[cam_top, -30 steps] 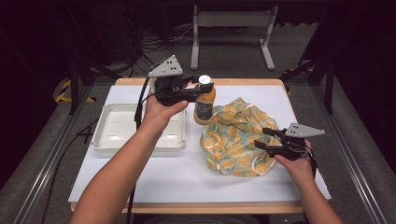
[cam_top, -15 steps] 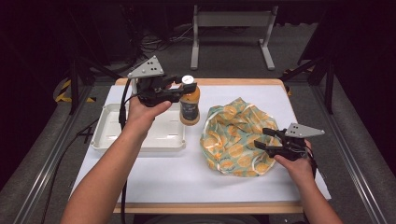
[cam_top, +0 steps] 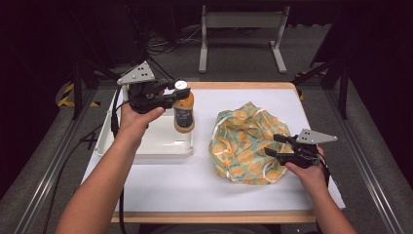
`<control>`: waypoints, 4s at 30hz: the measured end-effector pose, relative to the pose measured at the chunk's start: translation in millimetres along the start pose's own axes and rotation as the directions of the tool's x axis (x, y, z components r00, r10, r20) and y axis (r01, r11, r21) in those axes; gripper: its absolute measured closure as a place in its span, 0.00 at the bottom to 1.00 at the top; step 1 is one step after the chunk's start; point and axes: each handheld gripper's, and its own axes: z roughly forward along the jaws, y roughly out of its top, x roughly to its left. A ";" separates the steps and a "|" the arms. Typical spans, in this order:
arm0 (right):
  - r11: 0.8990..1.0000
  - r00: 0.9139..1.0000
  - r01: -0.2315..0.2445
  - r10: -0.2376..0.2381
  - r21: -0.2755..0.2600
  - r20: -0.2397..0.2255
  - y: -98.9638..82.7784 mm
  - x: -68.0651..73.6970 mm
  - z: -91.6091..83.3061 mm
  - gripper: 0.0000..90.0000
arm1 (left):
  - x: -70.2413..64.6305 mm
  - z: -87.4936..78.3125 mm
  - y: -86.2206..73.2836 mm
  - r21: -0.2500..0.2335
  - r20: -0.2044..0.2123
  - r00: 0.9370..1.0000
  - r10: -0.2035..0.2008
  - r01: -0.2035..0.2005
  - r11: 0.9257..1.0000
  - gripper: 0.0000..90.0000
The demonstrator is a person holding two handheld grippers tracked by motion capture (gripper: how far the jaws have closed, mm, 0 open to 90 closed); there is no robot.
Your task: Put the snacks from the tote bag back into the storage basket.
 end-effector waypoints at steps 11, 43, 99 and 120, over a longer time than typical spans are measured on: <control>1.000 1.000 -0.007 0.007 0.003 -0.012 0.1 1.6 1.5 0.37 | 12.5 -5.2 -27.2 0.024 -0.026 0.999 -0.045 0.045 0.999 0.65; 1.000 1.000 -0.009 0.009 0.020 -0.024 -1.9 3.0 5.4 0.37 | 16.9 3.7 -83.2 0.139 -0.045 0.994 -0.095 0.101 0.985 0.65; 1.000 0.999 -0.002 0.003 0.022 -0.033 -0.8 3.6 7.2 0.36 | 4.0 -10.0 -94.0 0.130 -0.028 0.997 -0.073 0.076 0.989 0.30; 0.999 0.998 0.047 -0.047 0.010 -0.033 16.9 10.3 -6.6 0.33 | -9.0 -87.6 -134.0 0.125 -0.169 0.978 -0.121 0.143 0.982 0.17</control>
